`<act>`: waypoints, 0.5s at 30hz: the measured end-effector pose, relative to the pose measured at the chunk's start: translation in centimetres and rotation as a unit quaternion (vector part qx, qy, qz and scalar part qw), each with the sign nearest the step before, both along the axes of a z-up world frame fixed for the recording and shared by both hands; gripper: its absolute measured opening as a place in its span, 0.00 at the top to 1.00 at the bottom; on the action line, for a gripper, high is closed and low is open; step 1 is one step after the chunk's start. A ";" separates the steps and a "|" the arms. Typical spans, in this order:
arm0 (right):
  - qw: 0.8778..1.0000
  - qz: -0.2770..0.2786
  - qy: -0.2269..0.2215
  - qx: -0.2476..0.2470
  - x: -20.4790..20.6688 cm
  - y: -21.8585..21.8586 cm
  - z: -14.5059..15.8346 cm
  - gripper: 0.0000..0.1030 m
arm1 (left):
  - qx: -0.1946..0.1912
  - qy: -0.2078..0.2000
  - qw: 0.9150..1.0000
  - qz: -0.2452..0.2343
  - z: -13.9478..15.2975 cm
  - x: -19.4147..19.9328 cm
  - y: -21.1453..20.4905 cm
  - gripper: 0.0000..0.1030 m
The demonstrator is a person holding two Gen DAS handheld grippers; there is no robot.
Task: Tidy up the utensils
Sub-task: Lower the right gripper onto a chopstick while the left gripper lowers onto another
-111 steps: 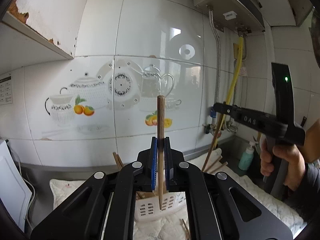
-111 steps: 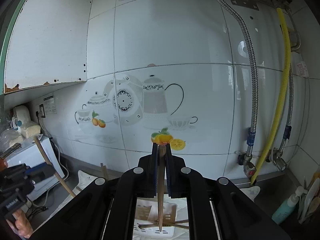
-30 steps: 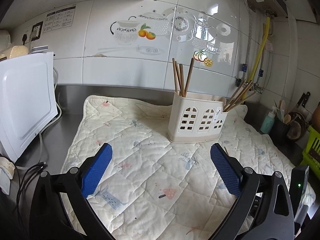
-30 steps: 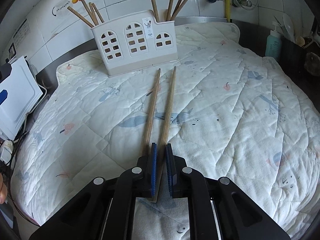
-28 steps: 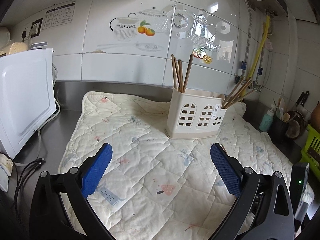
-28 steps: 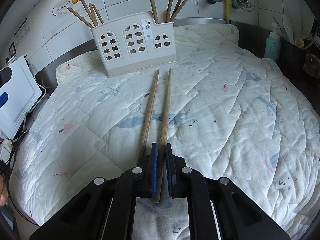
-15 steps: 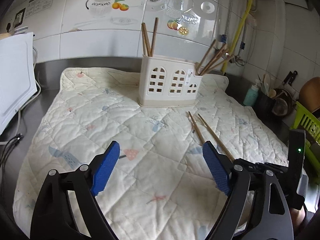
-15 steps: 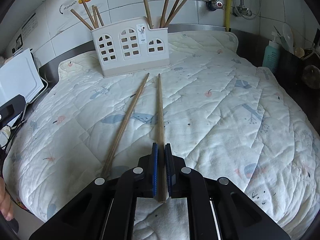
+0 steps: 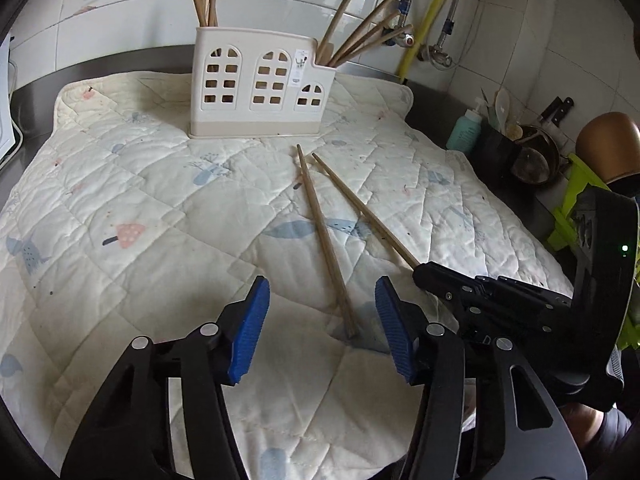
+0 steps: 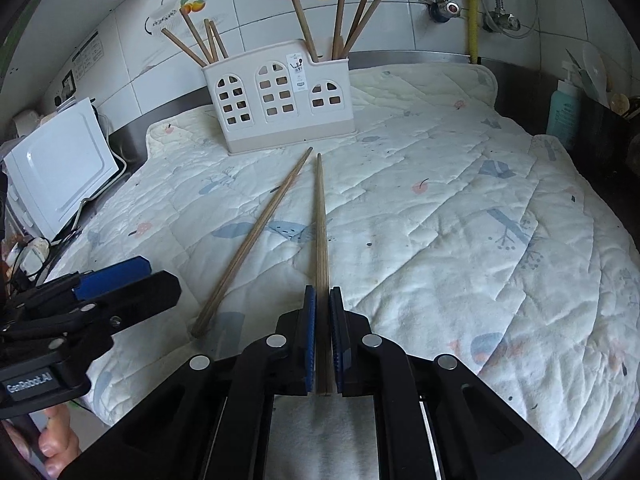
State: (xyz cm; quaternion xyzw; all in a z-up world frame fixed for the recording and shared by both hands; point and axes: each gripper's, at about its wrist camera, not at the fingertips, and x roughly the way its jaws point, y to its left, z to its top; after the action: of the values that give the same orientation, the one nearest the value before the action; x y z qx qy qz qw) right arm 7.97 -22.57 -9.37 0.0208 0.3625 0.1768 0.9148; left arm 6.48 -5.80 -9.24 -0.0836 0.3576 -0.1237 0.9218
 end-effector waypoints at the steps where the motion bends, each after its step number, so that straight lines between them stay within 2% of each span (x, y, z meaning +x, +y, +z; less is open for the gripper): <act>1: 1.000 0.001 -0.001 0.003 0.0 -0.4 0.0 0.93 | 0.000 0.002 1.000 -0.002 -0.2 0.3 -0.4 0.55; 4: 1.000 0.000 0.000 0.012 0.1 -1.5 0.0 0.93 | 0.000 0.014 1.000 -0.014 -0.8 1.1 -1.5 0.69; 8: 1.000 0.001 -0.006 0.013 0.0 -2.4 0.2 0.93 | 0.005 0.020 1.000 -0.015 -1.4 1.9 -2.6 0.71; 10: 1.000 0.002 -0.007 0.019 0.0 -2.7 0.2 0.93 | 0.007 0.026 1.000 -0.012 -1.6 2.2 -2.9 0.76; 15: 1.000 0.004 -0.013 0.023 0.0 -2.9 0.4 0.93 | 0.011 0.032 0.999 0.003 -1.9 2.6 -2.8 0.78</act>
State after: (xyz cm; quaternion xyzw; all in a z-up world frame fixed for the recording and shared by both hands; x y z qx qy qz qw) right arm 7.96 -25.50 -8.98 0.0383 0.3462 0.1891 0.9181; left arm 9.10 -8.65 -11.15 -0.0785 0.3880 -0.1143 0.9112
